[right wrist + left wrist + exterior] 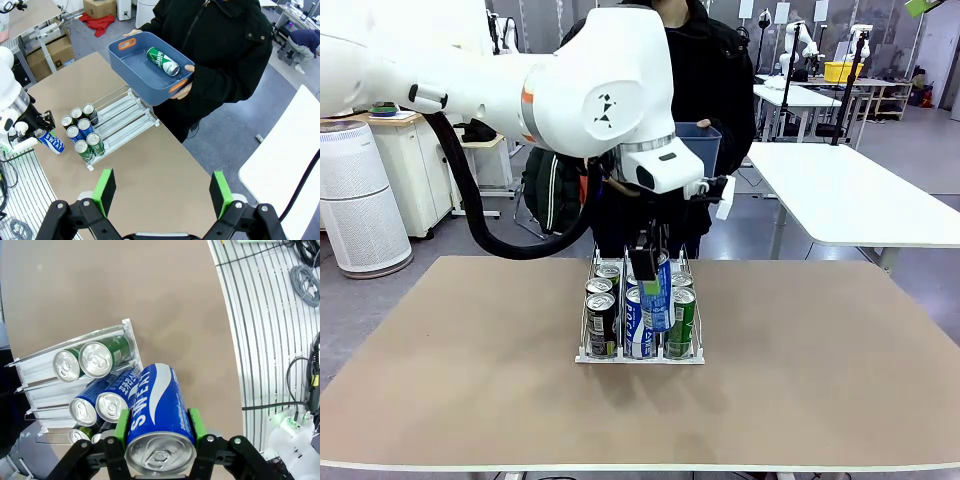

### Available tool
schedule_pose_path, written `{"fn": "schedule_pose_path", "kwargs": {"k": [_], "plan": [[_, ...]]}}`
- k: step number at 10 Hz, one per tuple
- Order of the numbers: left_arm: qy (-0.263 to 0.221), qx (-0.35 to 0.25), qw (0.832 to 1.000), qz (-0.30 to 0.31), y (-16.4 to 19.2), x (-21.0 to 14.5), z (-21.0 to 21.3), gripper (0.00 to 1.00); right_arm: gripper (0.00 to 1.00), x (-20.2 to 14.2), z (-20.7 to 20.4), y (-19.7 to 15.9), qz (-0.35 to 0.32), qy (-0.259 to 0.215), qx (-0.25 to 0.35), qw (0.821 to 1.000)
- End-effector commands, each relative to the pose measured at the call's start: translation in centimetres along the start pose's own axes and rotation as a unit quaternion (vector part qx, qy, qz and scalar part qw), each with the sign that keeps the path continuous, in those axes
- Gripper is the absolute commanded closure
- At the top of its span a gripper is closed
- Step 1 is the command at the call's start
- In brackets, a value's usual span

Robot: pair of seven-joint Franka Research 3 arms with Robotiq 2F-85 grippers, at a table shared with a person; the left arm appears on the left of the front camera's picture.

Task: Fill the beverage cans into the dispenser.
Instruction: Place the picked Ionic drink in the line of the Automatic Can Dispenser with the same cans.

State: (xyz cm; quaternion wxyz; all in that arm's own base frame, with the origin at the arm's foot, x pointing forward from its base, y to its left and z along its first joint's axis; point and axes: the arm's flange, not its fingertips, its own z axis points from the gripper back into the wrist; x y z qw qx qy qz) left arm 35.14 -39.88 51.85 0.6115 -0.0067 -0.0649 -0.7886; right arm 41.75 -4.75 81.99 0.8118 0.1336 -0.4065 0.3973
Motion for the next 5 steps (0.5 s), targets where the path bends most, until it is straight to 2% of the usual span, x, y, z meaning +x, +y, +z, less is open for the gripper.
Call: {"fn": "schedule_pose_path", "kwargs": {"k": [1,4,5], "plan": [[0.018,0.013,1.000,0.005,-0.3,-0.1,-1.2,0.43,0.00,-0.1,-0.1,0.0,-0.001,-0.001,-0.002,1.000],[0.057,0.032,0.997,0.033,0.1,-0.4,-3.0,0.43,0.00,-0.1,-0.1,0.0,-0.001,-0.001,-0.002,1.000],[0.056,0.037,0.997,0.047,0.5,-1.0,-3.2,0.43,0.00,-0.1,-0.1,0.0,-0.001,-0.001,-0.002,1.000]]}}
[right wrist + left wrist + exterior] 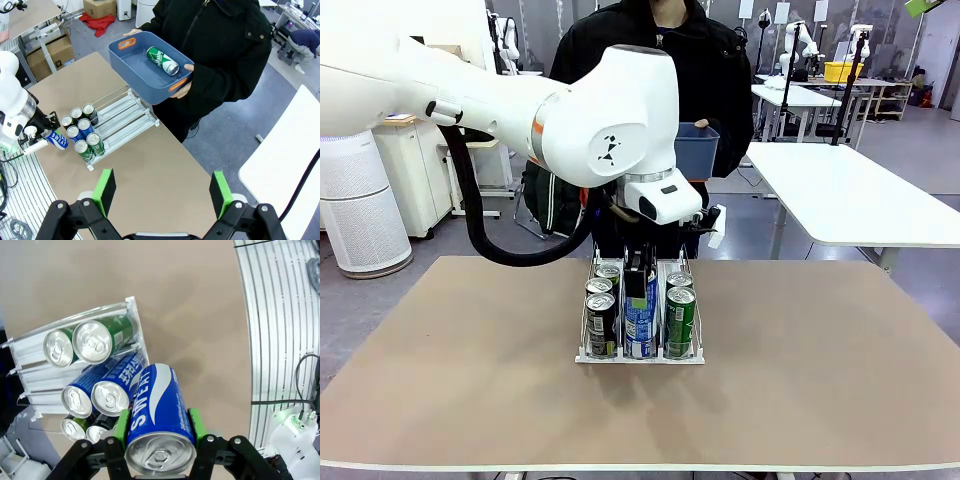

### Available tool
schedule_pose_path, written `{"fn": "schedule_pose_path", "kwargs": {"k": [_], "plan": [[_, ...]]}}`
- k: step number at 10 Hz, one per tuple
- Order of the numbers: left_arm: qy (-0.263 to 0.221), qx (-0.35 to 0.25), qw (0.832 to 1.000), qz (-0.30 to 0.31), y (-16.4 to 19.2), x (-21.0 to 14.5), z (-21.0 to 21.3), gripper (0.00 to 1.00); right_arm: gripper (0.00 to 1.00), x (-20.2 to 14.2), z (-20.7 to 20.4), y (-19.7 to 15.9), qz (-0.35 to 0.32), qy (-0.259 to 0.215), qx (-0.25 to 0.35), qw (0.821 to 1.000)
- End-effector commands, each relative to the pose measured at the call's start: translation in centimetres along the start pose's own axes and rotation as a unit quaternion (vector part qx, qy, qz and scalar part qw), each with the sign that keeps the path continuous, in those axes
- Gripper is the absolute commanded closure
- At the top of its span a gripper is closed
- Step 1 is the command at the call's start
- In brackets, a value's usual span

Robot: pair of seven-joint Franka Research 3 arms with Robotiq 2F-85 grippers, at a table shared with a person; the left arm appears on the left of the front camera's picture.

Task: Fill the beverage cans into the dispenser.
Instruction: Place the picked Ionic drink in the line of the Automatic Can Dispenser with the same cans.

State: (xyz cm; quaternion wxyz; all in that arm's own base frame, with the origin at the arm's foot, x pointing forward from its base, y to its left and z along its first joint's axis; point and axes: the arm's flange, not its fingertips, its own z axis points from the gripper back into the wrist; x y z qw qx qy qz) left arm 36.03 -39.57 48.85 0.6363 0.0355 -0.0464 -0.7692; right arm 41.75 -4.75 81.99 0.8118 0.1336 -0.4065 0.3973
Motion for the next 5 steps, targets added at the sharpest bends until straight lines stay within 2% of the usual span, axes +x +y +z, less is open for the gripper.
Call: {"fn": "schedule_pose_path", "kwargs": {"k": [1,5], "plan": [[-0.012,-0.007,1.000,0.008,0.30,-0.87,0.94,0.43,0.00,-0.06,-0.11,0.03,-0.001,-0.001,-0.002,1.000],[0.000,0.000,1.000,0.000,0.00,0.00,0.00,0.43,0.00,-0.06,-0.11,0.03,-0.001,-0.001,-0.002,1.000]]}}
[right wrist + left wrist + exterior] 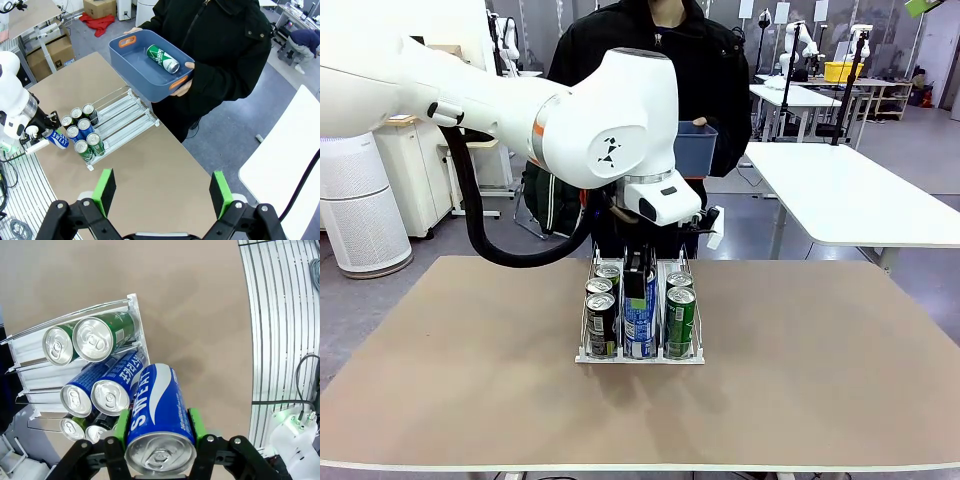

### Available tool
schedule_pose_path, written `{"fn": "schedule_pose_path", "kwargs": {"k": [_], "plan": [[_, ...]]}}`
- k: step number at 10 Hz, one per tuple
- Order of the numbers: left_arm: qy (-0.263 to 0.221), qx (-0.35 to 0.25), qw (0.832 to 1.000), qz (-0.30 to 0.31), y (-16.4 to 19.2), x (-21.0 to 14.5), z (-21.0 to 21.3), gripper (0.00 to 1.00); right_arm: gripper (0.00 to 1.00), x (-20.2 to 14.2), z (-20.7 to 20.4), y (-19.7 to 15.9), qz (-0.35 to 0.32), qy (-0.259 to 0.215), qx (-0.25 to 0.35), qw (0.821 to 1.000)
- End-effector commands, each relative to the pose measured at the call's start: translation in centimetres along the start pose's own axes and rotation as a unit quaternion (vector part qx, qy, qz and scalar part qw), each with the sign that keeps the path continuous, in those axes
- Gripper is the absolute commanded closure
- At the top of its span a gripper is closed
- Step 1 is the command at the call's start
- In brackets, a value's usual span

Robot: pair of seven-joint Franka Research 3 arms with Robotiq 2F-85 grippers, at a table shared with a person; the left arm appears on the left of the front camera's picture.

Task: Fill the beverage cans into the dispenser.
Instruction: Place the picked Ionic drink in the line of the Automatic Can Dispenser with the same cans.

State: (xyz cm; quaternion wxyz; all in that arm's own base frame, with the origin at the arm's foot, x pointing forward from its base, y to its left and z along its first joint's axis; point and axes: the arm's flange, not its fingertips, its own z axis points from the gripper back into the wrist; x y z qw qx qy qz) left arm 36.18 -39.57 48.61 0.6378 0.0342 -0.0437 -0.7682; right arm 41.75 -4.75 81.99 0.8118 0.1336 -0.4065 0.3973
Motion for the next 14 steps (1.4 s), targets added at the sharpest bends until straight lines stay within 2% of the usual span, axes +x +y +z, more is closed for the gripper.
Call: {"fn": "schedule_pose_path", "kwargs": {"k": [1,2,6,9,14], "plan": [[0.000,0.000,1.000,0.001,0.0,-0.1,0.0,0.43,0.00,-0.1,-0.1,0.0,-0.001,-0.001,-0.002,1.000],[0.022,0.013,1.000,0.014,-0.2,0.5,-0.5,0.43,0.00,-0.1,-0.1,0.0,-0.001,-0.001,-0.002,1.000],[0.032,0.032,0.999,0.021,-0.2,1.4,-2.1,0.43,0.00,-0.1,-0.1,0.0,-0.001,-0.001,-0.002,1.000],[0.077,0.049,0.995,0.039,0.0,1.7,-3.9,0.43,0.00,-0.1,-0.1,0.0,-0.001,-0.001,-0.002,1.000],[0.041,0.061,0.996,0.046,1.5,1.3,-6.4,0.43,0.00,-0.1,-0.1,0.0,-0.001,-0.001,-0.002,1.000]]}}
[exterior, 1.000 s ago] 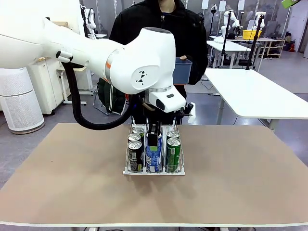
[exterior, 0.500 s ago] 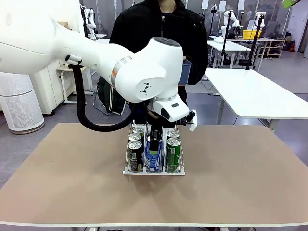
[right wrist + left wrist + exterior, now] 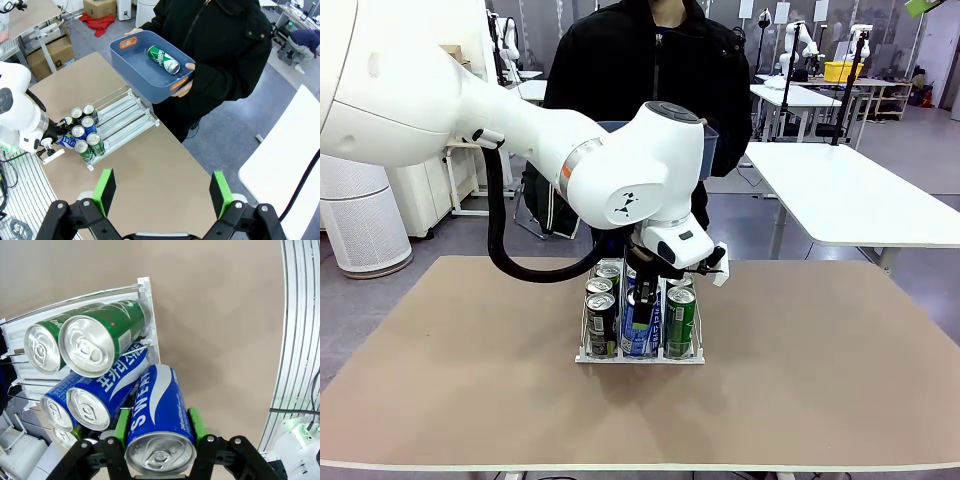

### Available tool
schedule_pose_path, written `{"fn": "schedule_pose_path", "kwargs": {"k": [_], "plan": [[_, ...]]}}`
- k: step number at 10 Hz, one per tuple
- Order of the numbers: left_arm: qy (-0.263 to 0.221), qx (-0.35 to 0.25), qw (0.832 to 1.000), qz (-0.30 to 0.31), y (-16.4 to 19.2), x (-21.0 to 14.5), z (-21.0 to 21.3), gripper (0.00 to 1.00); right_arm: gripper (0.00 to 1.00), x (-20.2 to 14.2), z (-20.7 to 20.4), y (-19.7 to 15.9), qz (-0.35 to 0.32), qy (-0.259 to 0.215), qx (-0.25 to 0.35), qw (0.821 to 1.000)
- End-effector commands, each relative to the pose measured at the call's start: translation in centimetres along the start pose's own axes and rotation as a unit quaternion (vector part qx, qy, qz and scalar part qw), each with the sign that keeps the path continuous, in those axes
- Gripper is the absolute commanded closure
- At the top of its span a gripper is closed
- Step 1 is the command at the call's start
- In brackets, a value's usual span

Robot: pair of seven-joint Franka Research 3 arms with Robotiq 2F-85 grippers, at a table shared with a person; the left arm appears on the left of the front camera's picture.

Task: Fill the beverage cans into the dispenser.
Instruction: Place the picked Ionic drink in the line of the Automatic Can Dispenser with the same cans.

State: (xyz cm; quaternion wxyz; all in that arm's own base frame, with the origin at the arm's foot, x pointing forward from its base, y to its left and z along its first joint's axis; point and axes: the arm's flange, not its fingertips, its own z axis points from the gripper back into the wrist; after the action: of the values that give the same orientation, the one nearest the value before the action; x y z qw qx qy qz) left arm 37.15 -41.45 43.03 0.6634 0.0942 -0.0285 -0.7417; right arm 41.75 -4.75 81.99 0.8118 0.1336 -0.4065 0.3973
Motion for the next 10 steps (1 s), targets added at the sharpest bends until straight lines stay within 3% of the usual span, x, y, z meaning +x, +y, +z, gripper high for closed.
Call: {"fn": "schedule_pose_path", "kwargs": {"k": [1,6,10], "plan": [[-0.024,0.037,0.999,0.020,1.1,-0.4,-0.9,0.43,0.00,-0.1,-0.1,0.0,-0.001,-0.001,-0.002,1.000],[-0.045,0.045,0.997,0.054,3.5,-1.3,-2.6,0.43,0.00,-0.1,-0.1,0.0,-0.001,-0.001,-0.002,1.000],[-0.034,0.043,0.996,0.074,4.7,-1.6,-3.9,0.43,0.00,-0.1,-0.1,0.0,-0.001,-0.001,-0.002,1.000]]}}
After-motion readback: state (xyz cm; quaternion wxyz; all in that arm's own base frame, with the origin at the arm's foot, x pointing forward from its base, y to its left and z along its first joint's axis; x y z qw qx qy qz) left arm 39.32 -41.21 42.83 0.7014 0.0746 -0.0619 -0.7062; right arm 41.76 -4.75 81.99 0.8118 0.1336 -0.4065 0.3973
